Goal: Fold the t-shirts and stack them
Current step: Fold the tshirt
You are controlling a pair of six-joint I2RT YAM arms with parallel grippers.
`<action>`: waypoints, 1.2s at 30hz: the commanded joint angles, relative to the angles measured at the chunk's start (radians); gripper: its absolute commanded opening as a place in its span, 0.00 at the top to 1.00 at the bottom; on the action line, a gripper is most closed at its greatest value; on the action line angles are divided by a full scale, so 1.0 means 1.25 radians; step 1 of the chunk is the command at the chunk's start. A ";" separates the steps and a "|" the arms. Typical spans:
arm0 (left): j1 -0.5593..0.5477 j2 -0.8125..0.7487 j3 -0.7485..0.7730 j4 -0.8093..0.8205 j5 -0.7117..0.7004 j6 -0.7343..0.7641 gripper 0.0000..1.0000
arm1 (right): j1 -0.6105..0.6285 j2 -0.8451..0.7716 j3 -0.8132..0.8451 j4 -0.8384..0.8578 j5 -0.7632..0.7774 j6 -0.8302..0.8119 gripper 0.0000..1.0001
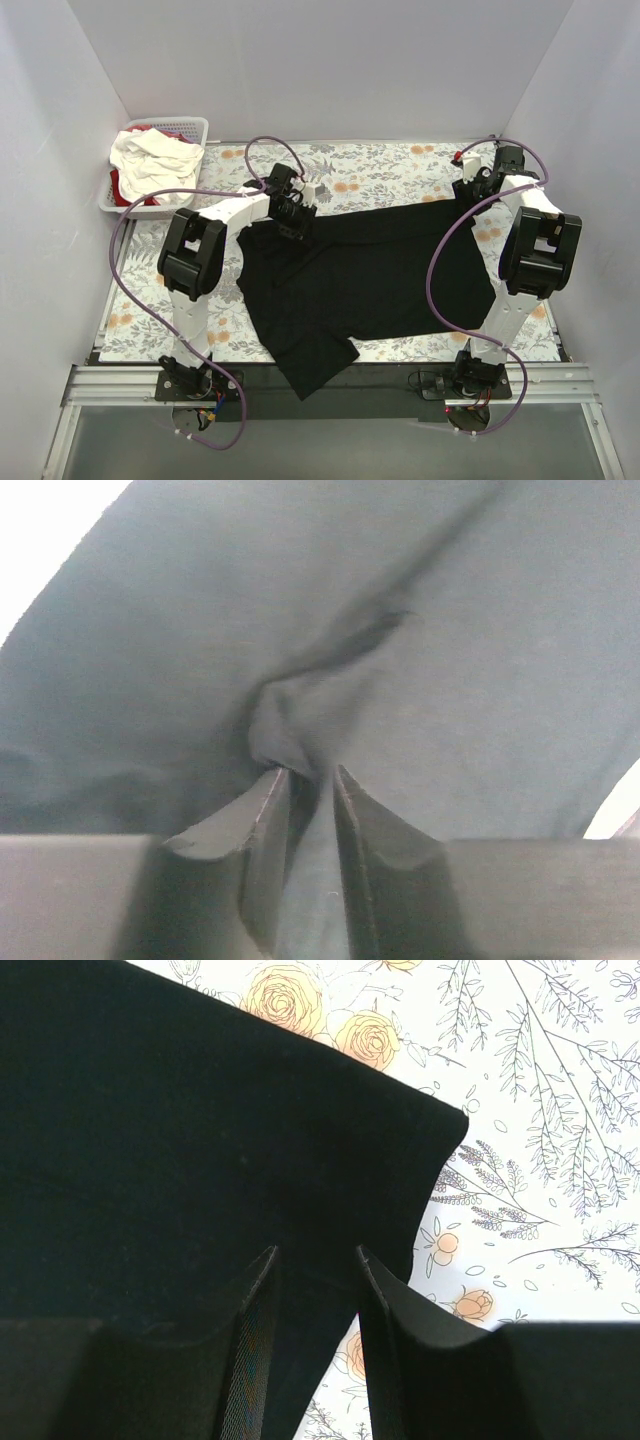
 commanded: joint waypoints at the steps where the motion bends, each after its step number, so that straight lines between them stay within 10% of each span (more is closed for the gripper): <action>1: -0.048 -0.081 -0.005 -0.018 0.068 0.018 0.95 | -0.003 -0.012 0.020 0.001 0.000 -0.008 0.58; 7: -0.141 -0.108 -0.014 -0.084 0.091 0.044 1.00 | -0.003 -0.005 0.037 -0.005 0.001 -0.002 0.58; 13: -0.163 -0.149 -0.035 -0.121 0.072 0.065 0.64 | -0.004 0.003 0.047 -0.013 -0.004 -0.004 0.58; 26: 0.180 -0.149 0.052 -0.032 -0.130 -0.039 0.66 | 0.042 0.080 0.134 -0.032 0.032 0.013 0.60; 36: 0.218 -0.012 0.105 -0.064 -0.290 -0.021 0.60 | 0.069 0.172 0.205 -0.031 0.102 0.016 0.61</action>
